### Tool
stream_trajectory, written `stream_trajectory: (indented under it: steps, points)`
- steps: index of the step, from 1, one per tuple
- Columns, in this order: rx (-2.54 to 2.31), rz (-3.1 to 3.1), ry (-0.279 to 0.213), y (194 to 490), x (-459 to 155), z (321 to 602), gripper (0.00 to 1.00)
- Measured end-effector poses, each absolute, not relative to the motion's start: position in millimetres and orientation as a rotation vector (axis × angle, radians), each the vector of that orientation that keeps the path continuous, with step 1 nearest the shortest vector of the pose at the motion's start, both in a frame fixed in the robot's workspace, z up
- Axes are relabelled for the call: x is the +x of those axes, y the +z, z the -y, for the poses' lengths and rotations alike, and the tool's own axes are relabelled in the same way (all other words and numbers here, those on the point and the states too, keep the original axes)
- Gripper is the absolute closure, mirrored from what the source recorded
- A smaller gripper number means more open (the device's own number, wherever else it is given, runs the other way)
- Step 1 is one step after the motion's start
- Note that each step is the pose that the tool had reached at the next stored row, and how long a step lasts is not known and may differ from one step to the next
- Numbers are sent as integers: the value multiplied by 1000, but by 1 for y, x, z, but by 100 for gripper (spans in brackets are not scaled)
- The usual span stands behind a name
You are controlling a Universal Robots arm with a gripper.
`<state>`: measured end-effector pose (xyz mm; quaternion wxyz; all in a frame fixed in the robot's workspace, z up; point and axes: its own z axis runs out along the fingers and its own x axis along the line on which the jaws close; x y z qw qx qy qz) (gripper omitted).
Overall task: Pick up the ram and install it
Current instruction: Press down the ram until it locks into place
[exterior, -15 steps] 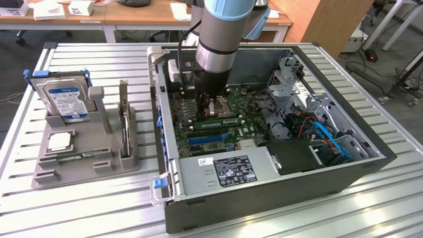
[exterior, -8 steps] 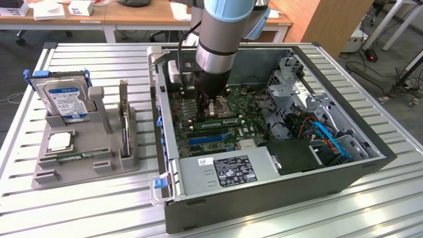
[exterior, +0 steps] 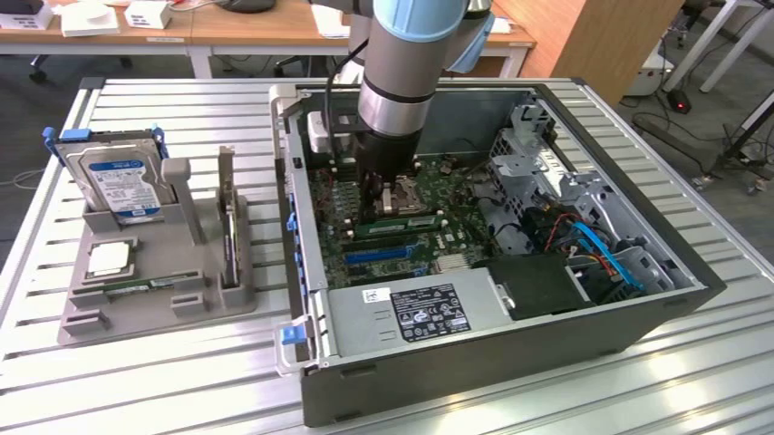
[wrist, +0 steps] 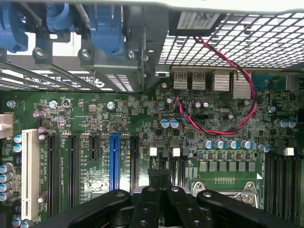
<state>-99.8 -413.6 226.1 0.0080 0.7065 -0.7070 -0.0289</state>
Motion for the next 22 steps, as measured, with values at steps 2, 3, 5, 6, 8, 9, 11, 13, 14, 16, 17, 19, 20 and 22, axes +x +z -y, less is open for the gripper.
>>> stream_trajectory:
  steps: [2, 3, 5, 6, 8, 9, 11, 13, 14, 16, 17, 19, 20, 22]
  points:
    - [2208, 2210, -90, 226, -100, 414, 91]
    - [2208, 2210, -91, 225, -100, 414, 91]
    - [2208, 2210, -90, 225, -100, 414, 91]
    - [2208, 2210, -90, 225, -100, 414, 91]
    - [2208, 2210, -90, 225, -100, 414, 91]
    - [2208, 2210, -91, 225, -100, 414, 91]
    - [2208, 2210, -90, 225, -100, 414, 91]
    - [2208, 2210, -90, 225, -100, 414, 91]
    - [2208, 2210, -90, 224, -100, 414, 91]
    - [2208, 2210, -91, 224, -100, 414, 91]
    - [2208, 2210, -91, 224, -100, 414, 91]
    - [2208, 2210, -90, 224, -100, 414, 91]
    - [2208, 2210, -90, 224, -100, 414, 91]
    - [2208, 2210, -90, 224, -100, 414, 91]
